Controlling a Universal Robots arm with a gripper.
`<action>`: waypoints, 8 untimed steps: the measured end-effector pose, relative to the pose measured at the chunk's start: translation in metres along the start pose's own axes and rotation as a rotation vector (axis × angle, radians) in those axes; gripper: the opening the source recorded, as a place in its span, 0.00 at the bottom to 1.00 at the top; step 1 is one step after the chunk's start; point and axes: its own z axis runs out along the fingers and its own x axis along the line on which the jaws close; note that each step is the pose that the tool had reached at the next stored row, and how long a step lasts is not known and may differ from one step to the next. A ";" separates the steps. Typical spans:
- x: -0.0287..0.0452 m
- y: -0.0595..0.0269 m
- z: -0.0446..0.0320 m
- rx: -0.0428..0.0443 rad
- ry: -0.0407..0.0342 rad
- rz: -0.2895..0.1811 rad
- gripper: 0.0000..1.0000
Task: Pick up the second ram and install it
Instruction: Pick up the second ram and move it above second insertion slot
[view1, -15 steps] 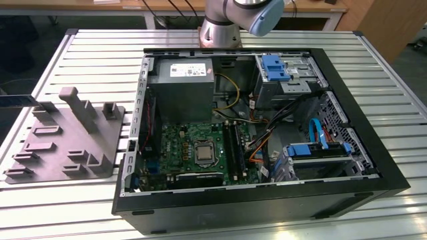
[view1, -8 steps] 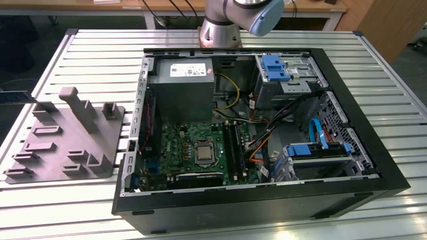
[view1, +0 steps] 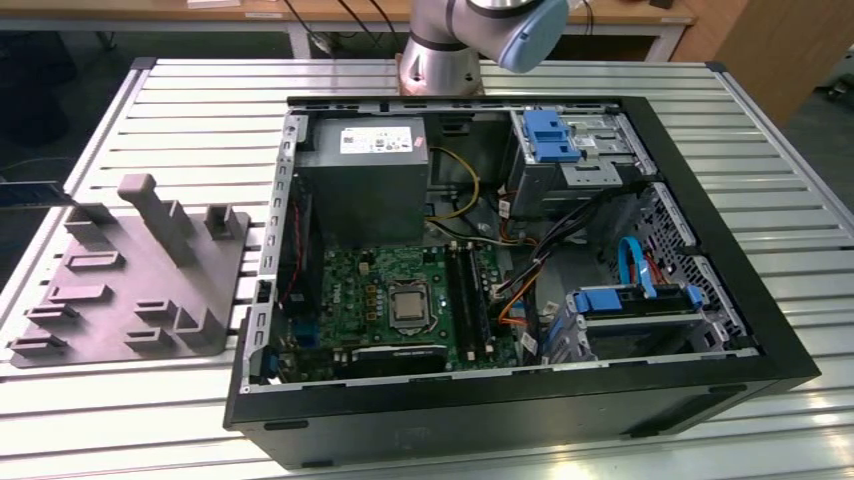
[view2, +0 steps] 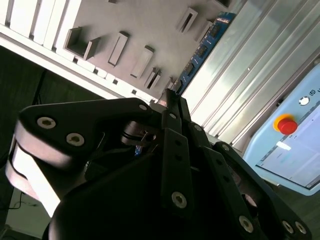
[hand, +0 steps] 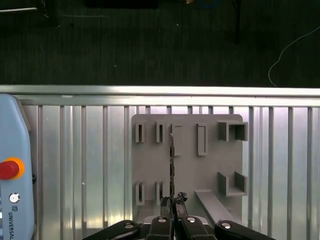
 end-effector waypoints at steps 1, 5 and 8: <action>0.0000 -0.0016 0.0001 0.0001 0.0000 0.000 0.13; -0.0001 -0.0134 0.0004 0.0002 0.0000 0.000 0.13; -0.0003 -0.0246 0.0007 0.0002 -0.0001 0.000 0.13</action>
